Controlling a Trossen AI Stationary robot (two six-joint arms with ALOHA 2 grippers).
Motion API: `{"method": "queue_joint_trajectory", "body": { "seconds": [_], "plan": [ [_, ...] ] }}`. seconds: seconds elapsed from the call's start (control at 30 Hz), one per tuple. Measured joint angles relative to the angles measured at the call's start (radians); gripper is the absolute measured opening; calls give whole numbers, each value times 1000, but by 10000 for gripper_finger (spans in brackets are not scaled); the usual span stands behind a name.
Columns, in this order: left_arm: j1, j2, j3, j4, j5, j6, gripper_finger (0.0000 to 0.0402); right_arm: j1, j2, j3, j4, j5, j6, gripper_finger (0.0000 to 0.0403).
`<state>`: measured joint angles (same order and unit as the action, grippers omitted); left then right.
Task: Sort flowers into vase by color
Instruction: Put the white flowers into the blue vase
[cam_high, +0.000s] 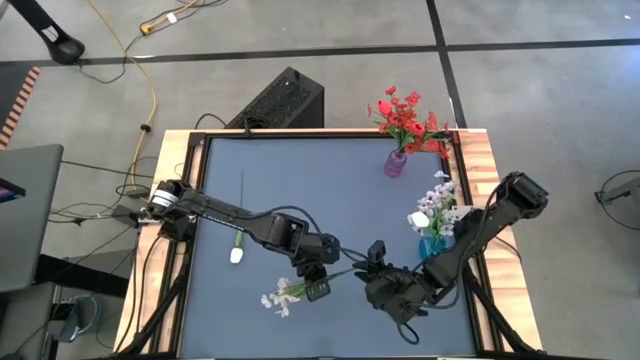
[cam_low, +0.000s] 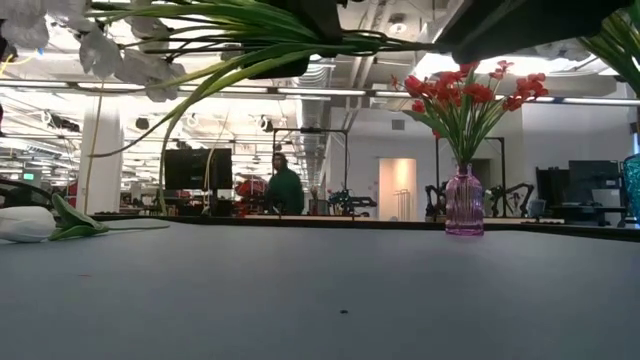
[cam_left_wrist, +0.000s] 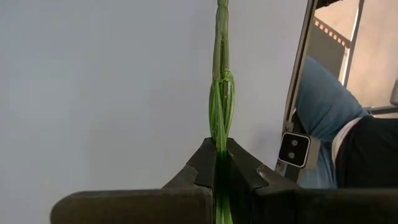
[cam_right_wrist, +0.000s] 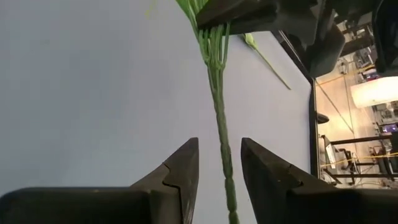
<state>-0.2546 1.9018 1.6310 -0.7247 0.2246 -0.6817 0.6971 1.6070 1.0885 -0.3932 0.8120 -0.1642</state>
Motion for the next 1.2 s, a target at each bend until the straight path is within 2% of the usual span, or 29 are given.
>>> {"method": "queue_joint_trajectory", "body": {
  "seconds": [0.5,0.63,0.8,0.9,0.97,1.1,1.2],
  "plan": [
    [-1,0,0,-4,-1,43,7,9,0,0,-32,-1,27,45],
    [-1,0,0,1,15,103,44,17,0,0,-29,-14,119,32],
    [12,-1,11,-3,78,171,109,17,0,0,-33,-174,288,32],
    [34,-16,12,2,152,262,138,44,0,0,-36,-251,330,32],
    [43,-37,12,2,133,361,150,85,0,-6,-25,-260,332,32],
    [26,-79,-33,139,12,584,154,182,-18,-68,105,-164,333,32],
    [11,-80,-86,365,18,667,151,228,-35,-133,330,-102,284,32]
  ]
}}
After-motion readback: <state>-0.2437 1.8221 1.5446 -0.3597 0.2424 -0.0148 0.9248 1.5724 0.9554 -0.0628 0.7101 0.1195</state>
